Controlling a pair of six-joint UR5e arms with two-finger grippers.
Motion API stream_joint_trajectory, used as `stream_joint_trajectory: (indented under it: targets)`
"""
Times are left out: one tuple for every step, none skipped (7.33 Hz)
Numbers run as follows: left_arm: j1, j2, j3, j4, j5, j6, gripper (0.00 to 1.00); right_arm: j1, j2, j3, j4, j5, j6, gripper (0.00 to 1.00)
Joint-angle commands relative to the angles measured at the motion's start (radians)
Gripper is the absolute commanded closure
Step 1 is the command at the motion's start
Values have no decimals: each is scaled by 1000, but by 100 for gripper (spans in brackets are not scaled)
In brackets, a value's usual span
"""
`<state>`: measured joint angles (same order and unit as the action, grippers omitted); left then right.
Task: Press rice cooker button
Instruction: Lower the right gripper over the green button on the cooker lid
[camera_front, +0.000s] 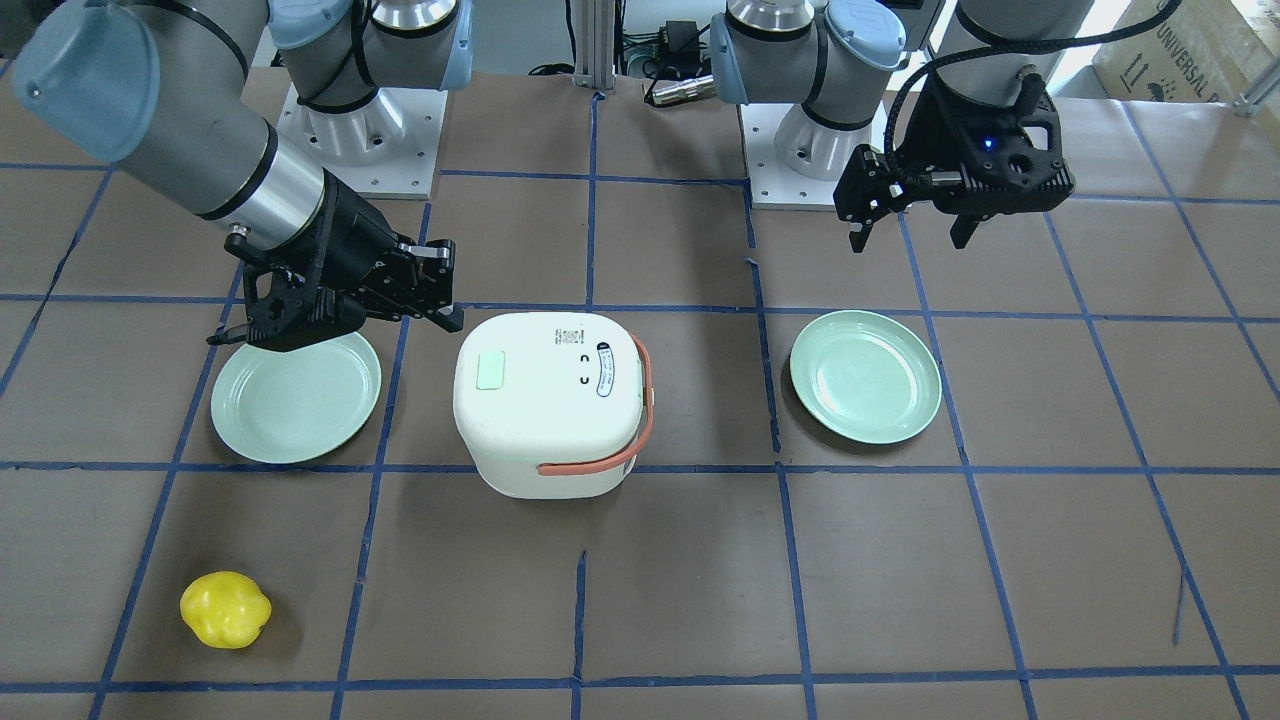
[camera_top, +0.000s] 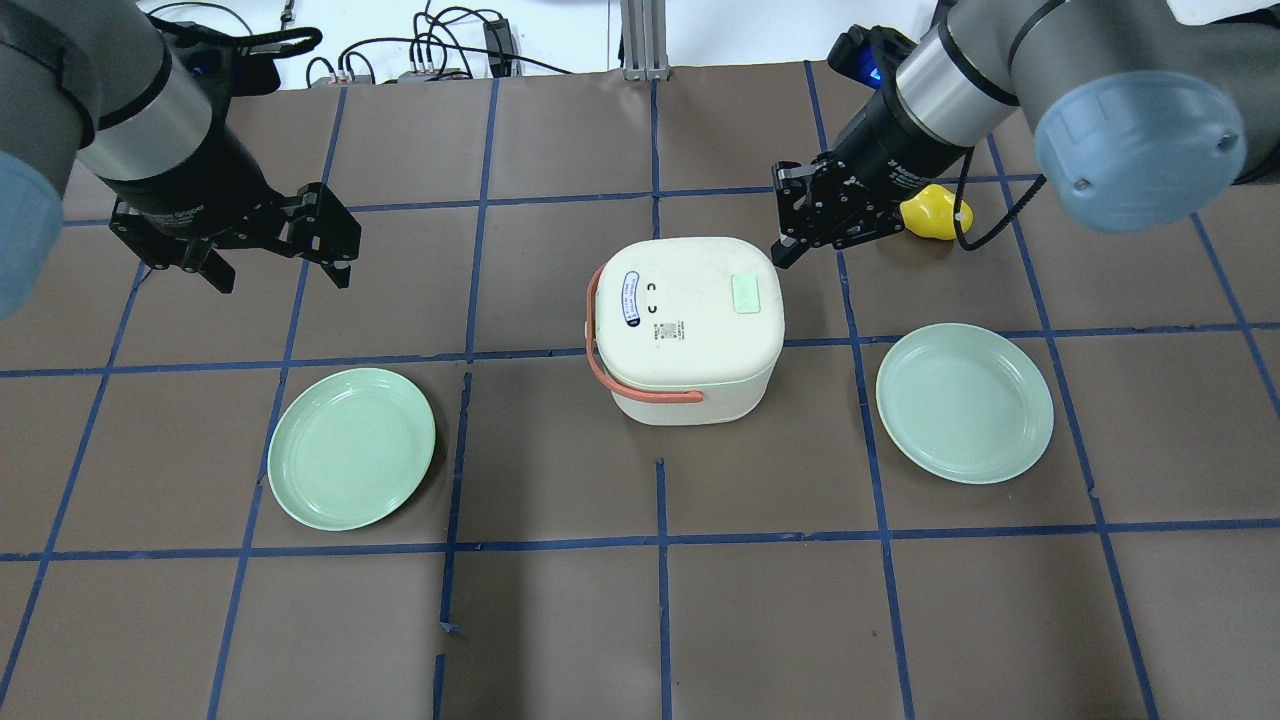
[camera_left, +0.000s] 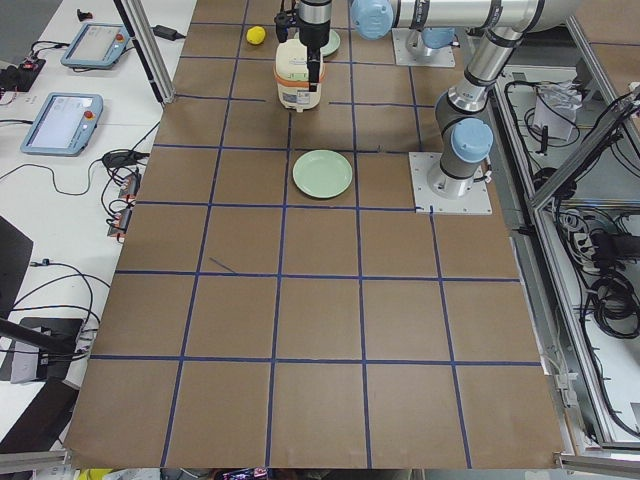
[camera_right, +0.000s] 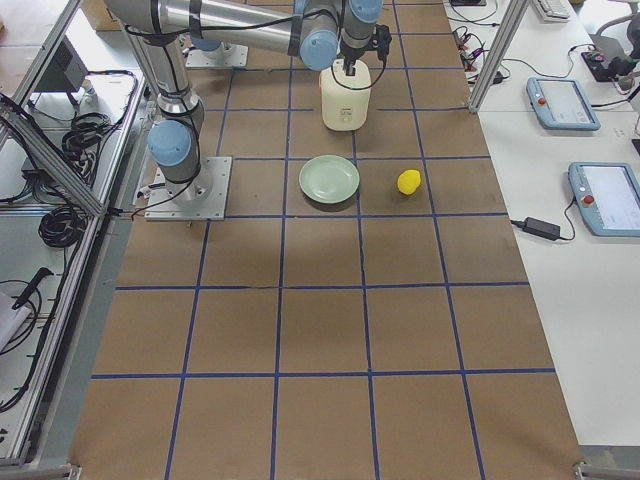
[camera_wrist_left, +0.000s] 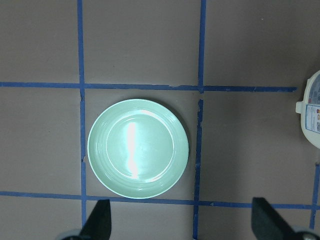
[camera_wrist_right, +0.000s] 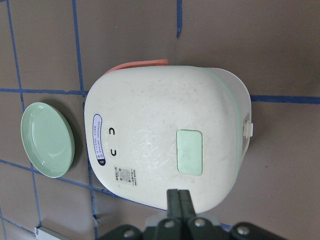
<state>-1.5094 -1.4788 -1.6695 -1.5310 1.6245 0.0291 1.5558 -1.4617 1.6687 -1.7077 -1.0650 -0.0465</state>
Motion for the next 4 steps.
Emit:
stream_joint_trajectory:
  targets:
    - [0,0,1,0,0,0,0,1,26,0,-42,40,-3,93]
    - [0,-2,1,0,0,0,0,3,33,0,-43,43,-7,93]
    - [0,0,1,-1,0,0,0,1,37,2,-43,45,-33,93]
    - [0,0,1,-1,0,0,0,1,53,2,-52,45,-55,93]
